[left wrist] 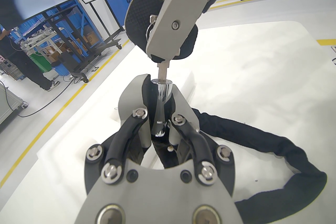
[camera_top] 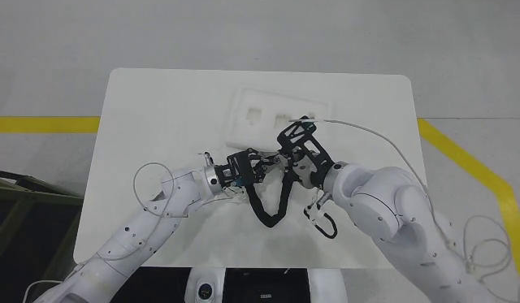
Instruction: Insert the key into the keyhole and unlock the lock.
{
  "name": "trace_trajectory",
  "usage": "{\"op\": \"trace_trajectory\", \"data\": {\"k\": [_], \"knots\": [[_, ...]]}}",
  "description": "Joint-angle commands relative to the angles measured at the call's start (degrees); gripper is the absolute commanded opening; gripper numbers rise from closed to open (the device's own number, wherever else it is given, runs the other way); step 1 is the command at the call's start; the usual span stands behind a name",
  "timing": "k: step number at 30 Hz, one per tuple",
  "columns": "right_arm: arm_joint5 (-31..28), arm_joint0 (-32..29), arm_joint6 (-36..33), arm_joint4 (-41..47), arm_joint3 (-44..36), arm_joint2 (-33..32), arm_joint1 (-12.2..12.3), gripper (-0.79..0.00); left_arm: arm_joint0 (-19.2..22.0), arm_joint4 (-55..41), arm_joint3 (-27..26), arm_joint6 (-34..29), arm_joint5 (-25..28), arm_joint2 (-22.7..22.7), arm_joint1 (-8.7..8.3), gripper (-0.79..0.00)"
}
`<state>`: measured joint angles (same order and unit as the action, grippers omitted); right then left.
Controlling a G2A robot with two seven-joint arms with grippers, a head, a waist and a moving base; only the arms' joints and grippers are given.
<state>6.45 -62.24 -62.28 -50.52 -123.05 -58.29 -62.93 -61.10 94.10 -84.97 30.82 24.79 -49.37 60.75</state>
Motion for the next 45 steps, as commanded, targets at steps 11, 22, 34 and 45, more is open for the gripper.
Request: {"op": "trace_trajectory", "data": {"k": [11, 22, 34, 45], "knots": [[-6.0, -2.1, 2.7, 2.8, -1.5, -4.5, 0.5, 0.0, 0.0, 0.0, 0.0, 0.0, 0.0, 0.0, 0.0, -0.785], [-27.6, -4.8, 6.3, 12.0, -0.6, -12.2, 2.0, 0.0, -0.4, -1.5, -0.9, -2.9, 3.6, -1.1, -0.17, -0.785], [-41.3, -5.6, 6.7, 10.8, 1.0, -15.7, 3.2, 0.0, 1.4, -9.5, -2.5, -10.9, 21.6, -5.2, -1.16, -0.785], [-49.0, -4.6, 8.1, 4.2, -0.5, -14.7, 3.7, 0.0, 0.9, -15.9, -3.5, -19.1, 26.0, -6.3, -1.24, -0.785]]}}
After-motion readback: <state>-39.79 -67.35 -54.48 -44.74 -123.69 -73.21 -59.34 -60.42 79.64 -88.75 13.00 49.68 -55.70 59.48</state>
